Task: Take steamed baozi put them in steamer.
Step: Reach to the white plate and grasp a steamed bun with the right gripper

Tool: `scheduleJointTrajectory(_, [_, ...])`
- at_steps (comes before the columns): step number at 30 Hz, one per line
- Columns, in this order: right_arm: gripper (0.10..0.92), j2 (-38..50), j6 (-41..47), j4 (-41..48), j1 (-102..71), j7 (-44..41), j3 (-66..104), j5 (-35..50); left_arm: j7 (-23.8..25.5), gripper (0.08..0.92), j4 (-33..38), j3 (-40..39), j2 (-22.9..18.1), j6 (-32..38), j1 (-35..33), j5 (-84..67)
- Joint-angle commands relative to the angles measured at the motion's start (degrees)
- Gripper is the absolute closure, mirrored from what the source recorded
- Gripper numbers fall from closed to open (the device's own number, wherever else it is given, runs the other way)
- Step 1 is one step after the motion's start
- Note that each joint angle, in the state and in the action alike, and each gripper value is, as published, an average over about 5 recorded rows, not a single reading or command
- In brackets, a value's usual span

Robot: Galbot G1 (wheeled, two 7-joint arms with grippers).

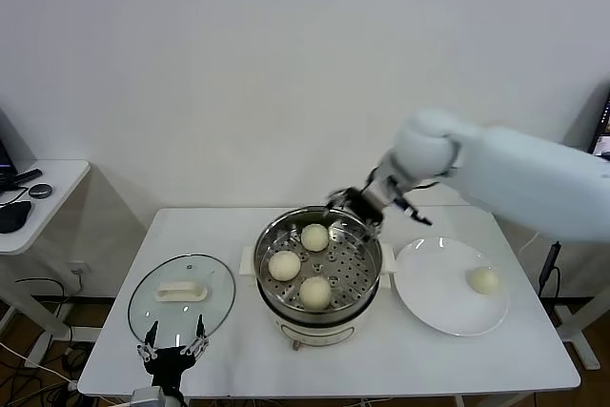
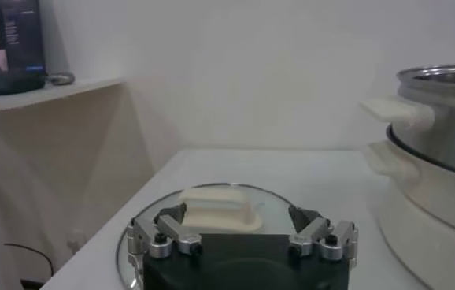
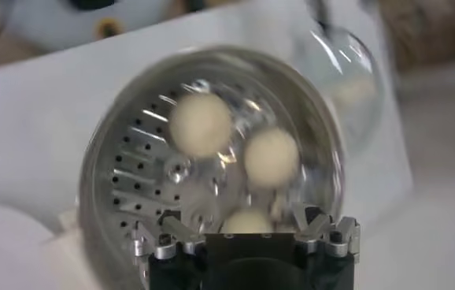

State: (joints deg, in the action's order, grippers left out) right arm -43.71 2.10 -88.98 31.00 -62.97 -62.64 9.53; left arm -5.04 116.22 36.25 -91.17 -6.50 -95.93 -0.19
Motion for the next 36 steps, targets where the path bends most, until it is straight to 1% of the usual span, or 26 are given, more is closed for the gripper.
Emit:
scheduleJointTrajectory(1, [0.203,14.96,27.02,6.18,-0.97,-5.49,5.11,6.59,0.29,0.177,-0.74,0.07,0.29,-0.12,0.5,0.01])
scheduleJointTrajectory(4, [0.203,16.89,28.15,8.65,-2.55,-8.38,5.66,2.03,0.32,0.177,-1.13,0.09,0.29,-0.16,0.62,0.03])
scheduleJointTrajectory(7, [0.203,18.42,30.59,9.21,-3.94,-11.15,5.83,-1.64,0.39,0.177,-1.07,0.14,0.28,-0.22,0.6,-0.03])
scheduleJointTrajectory(10, [0.203,19.13,32.22,9.61,-7.34,-12.78,7.97,-4.36,0.48,0.177,-0.87,0.24,0.23,-0.36,0.56,-0.27])
scheduleJointTrajectory(12, [0.203,19.17,31.67,10.32,-10.99,-13.12,10.76,-5.51,0.54,0.177,-0.64,0.35,0.22,-0.45,0.36,-0.47])
scheduleJointTrajectory(16, [0.203,17.85,27.84,12.72,-19.03,-12.16,16.99,-7.97,0.54,0.177,-0.28,0.68,0.2,-0.51,-0.27,-0.46])
scheduleJointTrajectory(20, [0.203,14.36,22.6,17.32,-26.45,-11.51,22.7,-13.82,0.47,0.177,-0.38,1.02,0.11,-0.4,-0.84,-0.15])
scheduleJointTrajectory(24, [0.203,10.78,20.72,20.83,-31.84,-10.81,26.22,-16.39,0.34,0.177,-0.67,1.33,0.03,-0.37,-1.19,0.08])
scheduleJointTrajectory(30, [0.203,5.96,16.14,26.95,-34.39,-7.68,28.39,-18.41,0.31,0.177,-1.22,1.42,-0.32,-0.38,-1.0,0.41])
scheduleJointTrajectory(33, [0.203,3.68,11.97,31.29,-34.18,-9.01,29.09,-20.6,0.29,0.177,-1.59,1.23,-0.4,-0.38,-0.82,0.47])
scheduleJointTrajectory(36, [0.203,2.56,8.36,33.74,-34.15,-11.19,29.43,-23.32,0.29,0.177,-1.87,1.21,-0.41,-0.38,-0.78,0.46])
